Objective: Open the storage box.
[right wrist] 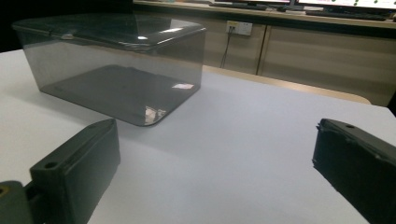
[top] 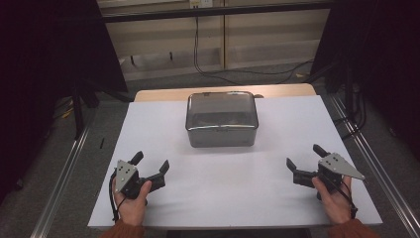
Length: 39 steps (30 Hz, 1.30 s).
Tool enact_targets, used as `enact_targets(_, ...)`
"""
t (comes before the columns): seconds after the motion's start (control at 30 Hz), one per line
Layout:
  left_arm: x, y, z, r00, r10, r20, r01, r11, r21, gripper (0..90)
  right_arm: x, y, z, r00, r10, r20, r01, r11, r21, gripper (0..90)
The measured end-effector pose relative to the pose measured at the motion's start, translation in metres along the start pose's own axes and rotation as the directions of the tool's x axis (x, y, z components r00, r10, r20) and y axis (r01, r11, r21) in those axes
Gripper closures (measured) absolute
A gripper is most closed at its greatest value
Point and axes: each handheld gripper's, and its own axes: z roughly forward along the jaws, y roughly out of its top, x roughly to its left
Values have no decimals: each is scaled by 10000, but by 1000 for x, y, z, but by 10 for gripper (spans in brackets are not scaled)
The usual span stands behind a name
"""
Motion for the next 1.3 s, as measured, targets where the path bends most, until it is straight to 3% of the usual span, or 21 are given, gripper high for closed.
enact_targets(0.07, 0, 0, 0, 10000, -48, -3, 48, 10000, 79, 39, 2, 0, 1, 9999, -59, -82, 59, 10000, 35, 2)
enact_targets(0.1, 0, 0, -1, 9998, 139, -107, -138, 9999, 47, 39, 3, 0, 1, 9999, -66, -151, 67, 10000, 65, 2)
enact_targets(0.4, -2, 1, -1, 9999, 19, 111, -19, 10000, 10, 40, 11, 4, 9, 9987, -81, -503, 84, 9999, 58, 2)
enact_targets(0.47, -2, 0, 0, 9997, 103, 209, -105, 9999, 125, 42, 16, 5, 13, 9970, -40, -767, 45, 10000, 62, 4)
enact_targets(0.87, -1, 0, 0, 9999, 61, 127, -63, 9999, 142, 44, 35, 12, 31, 9933, -262, -1123, 257, 9997, -55, 1)
enact_targets(1.1, -5, 1, -1, 9995, 97, 298, -100, 9999, 84, 43, 45, 15, 36, 9898, -334, -1386, 353, 9993, 116, 0)
enact_targets(1.3, -8, 0, 1, 9992, 153, 360, -158, 9998, 131, 43, 54, 23, 47, 9860, -383, -1621, 365, 9992, -145, 0)
